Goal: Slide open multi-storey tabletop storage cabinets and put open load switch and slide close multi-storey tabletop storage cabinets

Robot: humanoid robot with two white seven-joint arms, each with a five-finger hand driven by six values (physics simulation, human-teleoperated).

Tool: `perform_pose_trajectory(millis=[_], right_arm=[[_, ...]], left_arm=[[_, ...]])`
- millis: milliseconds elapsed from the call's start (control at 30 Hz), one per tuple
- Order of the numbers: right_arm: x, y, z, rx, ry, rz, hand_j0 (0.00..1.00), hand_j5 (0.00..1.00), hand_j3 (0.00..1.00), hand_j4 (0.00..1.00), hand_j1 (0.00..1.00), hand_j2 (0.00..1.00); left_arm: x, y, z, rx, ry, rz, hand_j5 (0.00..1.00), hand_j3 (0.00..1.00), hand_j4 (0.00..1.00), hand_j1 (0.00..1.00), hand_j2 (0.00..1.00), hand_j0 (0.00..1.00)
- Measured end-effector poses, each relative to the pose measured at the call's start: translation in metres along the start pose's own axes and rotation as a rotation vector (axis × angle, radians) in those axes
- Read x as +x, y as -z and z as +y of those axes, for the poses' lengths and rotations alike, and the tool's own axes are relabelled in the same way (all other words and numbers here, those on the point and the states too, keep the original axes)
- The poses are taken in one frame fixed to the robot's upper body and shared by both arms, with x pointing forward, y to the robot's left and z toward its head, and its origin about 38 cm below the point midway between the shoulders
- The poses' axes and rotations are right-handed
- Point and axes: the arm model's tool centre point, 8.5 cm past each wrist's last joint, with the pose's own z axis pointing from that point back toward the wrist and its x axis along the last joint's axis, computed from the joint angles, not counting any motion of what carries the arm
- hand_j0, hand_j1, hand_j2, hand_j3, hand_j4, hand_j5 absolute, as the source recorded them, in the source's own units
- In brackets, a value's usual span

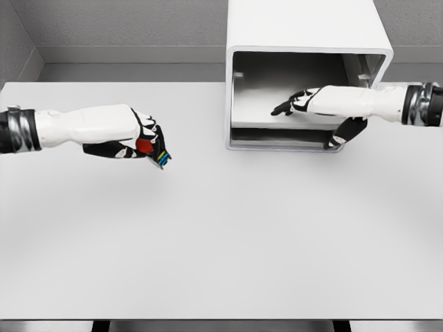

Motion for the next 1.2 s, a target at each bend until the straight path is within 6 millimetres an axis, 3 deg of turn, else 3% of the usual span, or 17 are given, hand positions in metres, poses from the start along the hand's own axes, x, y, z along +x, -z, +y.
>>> perform_pose_trajectory(millis=[233,700,1200], right_arm=[[0.019,-0.007,0.004,0.018,-0.029,-0.041,1.00,1.00,1.00,1.00,1.00,1.00],[0.050,-0.027,0.018,0.094,-0.119,-0.088,1.00,1.00,1.00,1.00,1.00,1.00],[0.057,-0.040,0.021,0.112,-0.132,-0.094,1.00,1.00,1.00,1.00,1.00,1.00]], left_arm=[[-0.004,0.007,0.014,0.012,0.023,0.000,0.43,0.43,0.43,0.43,0.43,0.43],[0.009,0.027,0.044,0.047,0.077,-0.059,0.43,0.43,0.43,0.43,0.43,0.43],[0.024,0.034,0.077,0.082,0.144,-0.101,0.43,0.43,0.43,0.43,0.43,0.43]])
